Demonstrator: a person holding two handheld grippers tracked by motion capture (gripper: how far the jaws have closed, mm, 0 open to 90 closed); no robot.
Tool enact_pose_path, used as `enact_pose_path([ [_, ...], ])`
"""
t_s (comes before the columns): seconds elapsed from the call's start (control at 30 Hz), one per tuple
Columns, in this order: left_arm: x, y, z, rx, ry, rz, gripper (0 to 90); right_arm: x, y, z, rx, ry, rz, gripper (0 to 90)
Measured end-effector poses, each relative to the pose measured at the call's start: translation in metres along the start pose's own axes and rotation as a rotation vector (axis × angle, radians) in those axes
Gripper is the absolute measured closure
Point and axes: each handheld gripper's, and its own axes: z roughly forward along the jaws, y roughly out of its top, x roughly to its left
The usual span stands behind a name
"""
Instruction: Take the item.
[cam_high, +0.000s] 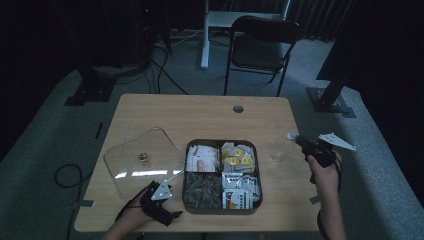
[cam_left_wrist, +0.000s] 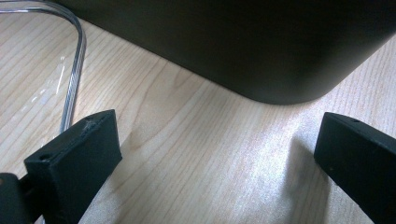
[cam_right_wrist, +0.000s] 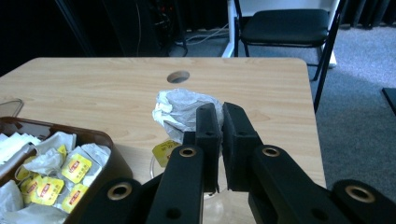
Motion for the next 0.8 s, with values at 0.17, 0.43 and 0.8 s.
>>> enact_pose_path([
  [0.17,0.0,0.0,0.0,0.0,0.0,0.0,0.5,-0.001,-0.005,0.005,0.02,0.003,0.007,85.7],
  [0.43,0.0,0.0,0.0,0.0,0.0,0.0,0.5,-0.002,-0.009,0.015,0.046,0.017,0.035,80.7],
  [0.8,0.0,0.0,0.0,0.0,0.0,0.0,0.5,0.002,-0.007,0.014,0.04,0.045,0.008,68.0],
])
